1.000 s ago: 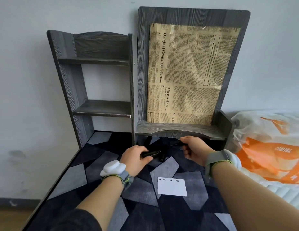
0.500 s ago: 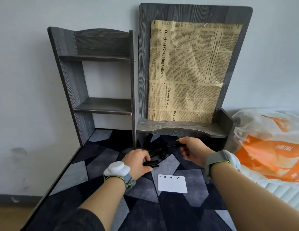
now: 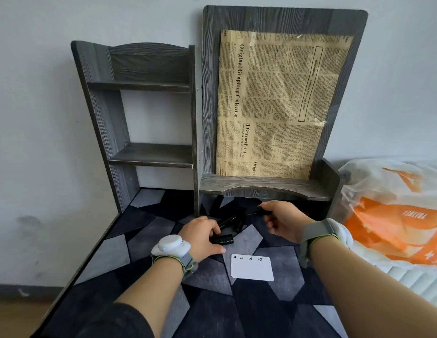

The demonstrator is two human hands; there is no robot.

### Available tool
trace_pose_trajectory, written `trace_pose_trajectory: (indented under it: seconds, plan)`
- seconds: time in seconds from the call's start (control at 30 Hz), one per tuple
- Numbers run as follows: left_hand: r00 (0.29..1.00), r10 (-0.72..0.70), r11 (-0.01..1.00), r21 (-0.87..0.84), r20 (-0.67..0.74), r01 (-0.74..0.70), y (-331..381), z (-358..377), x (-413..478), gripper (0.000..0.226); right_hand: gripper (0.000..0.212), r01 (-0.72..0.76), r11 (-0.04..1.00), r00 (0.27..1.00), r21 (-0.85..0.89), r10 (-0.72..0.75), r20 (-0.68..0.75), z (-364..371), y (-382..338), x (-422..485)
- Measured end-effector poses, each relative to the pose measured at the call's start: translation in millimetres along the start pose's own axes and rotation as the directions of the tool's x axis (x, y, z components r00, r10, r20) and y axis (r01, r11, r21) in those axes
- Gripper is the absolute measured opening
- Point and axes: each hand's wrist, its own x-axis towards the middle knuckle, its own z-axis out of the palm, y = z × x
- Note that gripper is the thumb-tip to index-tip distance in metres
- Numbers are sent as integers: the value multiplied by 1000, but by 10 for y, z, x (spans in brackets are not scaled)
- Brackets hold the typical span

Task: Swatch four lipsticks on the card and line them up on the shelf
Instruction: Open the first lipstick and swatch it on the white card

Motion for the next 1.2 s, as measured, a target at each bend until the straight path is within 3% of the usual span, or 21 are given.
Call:
trace_pose_trajectory:
  seconds: [0.3, 0.43, 0.7, 1.03, 1.2]
  plan:
    - [998, -13, 1000, -26, -56, 11, 100, -126, 23, 53, 18, 14, 1000, 999, -8, -14, 47, 5, -98, -95]
    - [992, -81, 978, -201, -100, 60, 259, -200, 40, 58, 19, 6, 1000, 990, -24, -3, 138, 2, -128, -171]
    - [984, -163, 897, -426, -67, 119, 479, -164, 15, 38, 16, -23, 996, 969, -85, 43, 242, 69, -125, -293]
    - [980, -133, 913, -404, -152, 61, 539, -189, 27, 14, 16, -31, 997, 968, -70, 47, 247, 65, -92, -289]
    - [971, -131, 912, -407, -198, 40, 548, -173, 32, 18, 18, -40, 998, 967, -55, 53, 249, 67, -76, -280]
